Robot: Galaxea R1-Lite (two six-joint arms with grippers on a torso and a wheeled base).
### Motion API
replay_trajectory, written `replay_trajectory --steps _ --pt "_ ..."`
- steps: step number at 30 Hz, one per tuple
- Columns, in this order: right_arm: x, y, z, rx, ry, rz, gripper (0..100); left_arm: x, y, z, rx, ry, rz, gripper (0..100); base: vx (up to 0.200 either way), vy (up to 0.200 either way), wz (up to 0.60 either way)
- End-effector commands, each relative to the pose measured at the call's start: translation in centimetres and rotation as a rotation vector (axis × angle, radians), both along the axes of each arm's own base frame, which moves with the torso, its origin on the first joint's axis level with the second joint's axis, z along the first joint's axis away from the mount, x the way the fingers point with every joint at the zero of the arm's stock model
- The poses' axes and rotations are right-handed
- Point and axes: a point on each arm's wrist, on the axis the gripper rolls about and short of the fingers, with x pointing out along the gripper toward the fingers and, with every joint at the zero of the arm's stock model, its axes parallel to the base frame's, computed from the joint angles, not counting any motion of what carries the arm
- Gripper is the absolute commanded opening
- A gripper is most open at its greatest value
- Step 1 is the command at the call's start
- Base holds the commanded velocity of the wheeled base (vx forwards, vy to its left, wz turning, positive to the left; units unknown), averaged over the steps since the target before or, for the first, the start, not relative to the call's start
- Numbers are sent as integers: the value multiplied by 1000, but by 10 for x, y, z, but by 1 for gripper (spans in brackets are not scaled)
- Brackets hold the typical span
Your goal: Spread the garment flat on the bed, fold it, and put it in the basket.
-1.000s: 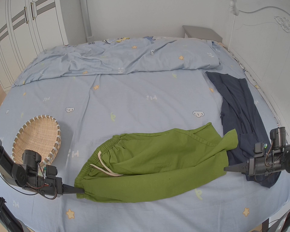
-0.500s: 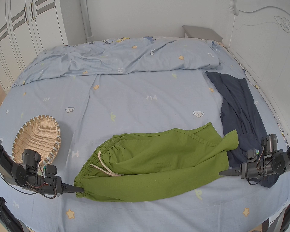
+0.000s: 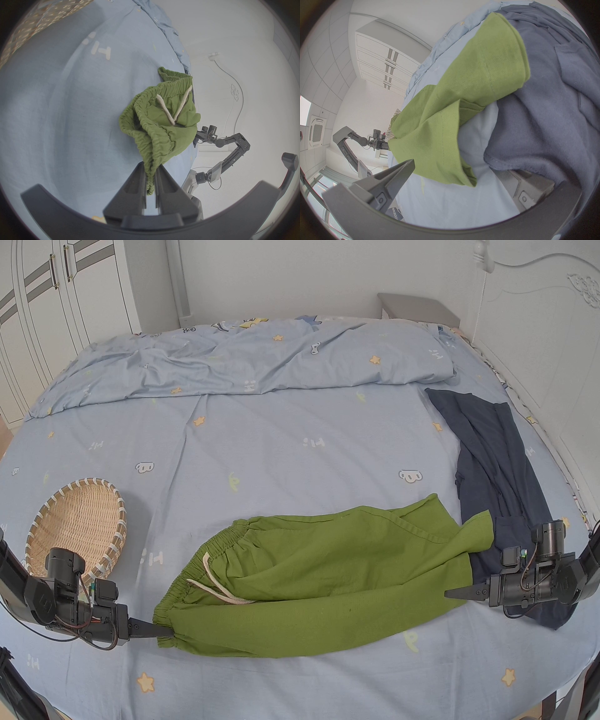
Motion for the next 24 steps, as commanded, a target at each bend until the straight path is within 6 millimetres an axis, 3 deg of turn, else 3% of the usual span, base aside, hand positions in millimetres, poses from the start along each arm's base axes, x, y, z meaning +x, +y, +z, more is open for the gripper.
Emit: replay_trajectory --steps 1,4,5,17,23,24 --pt "2 1 -8 -1 29 0 100 1 1 -2 -1 6 2 0 0 0 0" --pt "3 0 -8 0 27 0 100 2 1 -1 -2 3 1 0 0 0 0" --pt "4 1 -7 1 24 0 0 2 1 -1 0 3 2 0 0 0 0" --pt "5 2 -1 16 0 8 0 3 2 0 0 0 6 0 0 0 0" --pt "-6 7 25 33 -16 5 0 3 2 7 -6 -2 21 0 0 0 0" --pt "-14 12 39 44 9 11 0 1 1 13 -13 -5 34 0 0 0 0"
